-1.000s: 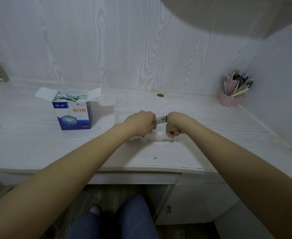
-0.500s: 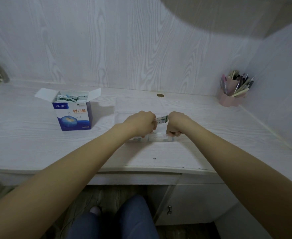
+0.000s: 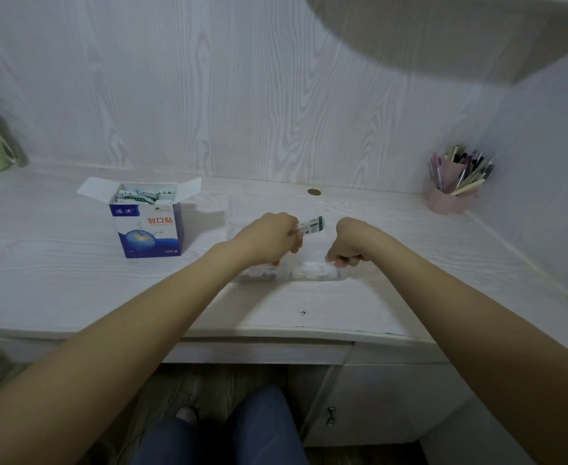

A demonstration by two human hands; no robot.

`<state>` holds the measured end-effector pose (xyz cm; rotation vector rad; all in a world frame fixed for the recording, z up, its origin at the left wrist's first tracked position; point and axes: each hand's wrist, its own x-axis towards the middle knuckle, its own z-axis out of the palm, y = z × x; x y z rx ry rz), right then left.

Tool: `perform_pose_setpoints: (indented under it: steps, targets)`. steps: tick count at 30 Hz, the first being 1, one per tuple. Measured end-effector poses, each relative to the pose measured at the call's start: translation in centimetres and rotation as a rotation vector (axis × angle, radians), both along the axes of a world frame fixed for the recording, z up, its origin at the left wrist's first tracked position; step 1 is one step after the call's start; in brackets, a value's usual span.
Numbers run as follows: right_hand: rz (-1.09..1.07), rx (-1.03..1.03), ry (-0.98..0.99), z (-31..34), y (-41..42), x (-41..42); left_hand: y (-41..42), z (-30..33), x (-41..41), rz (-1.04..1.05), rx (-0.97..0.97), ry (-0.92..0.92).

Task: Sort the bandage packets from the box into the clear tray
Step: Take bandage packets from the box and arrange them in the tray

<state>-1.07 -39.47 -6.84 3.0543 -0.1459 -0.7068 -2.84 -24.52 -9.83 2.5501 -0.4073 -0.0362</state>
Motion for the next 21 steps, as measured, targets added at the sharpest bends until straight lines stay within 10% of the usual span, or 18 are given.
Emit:
perform_pose_setpoints:
  steps: [21]
  targets:
    - [0.106,1.258,-0.431,0.0,3.5,-3.7,6.5,1.6,-4.4,0.041,-0.77,0.326]
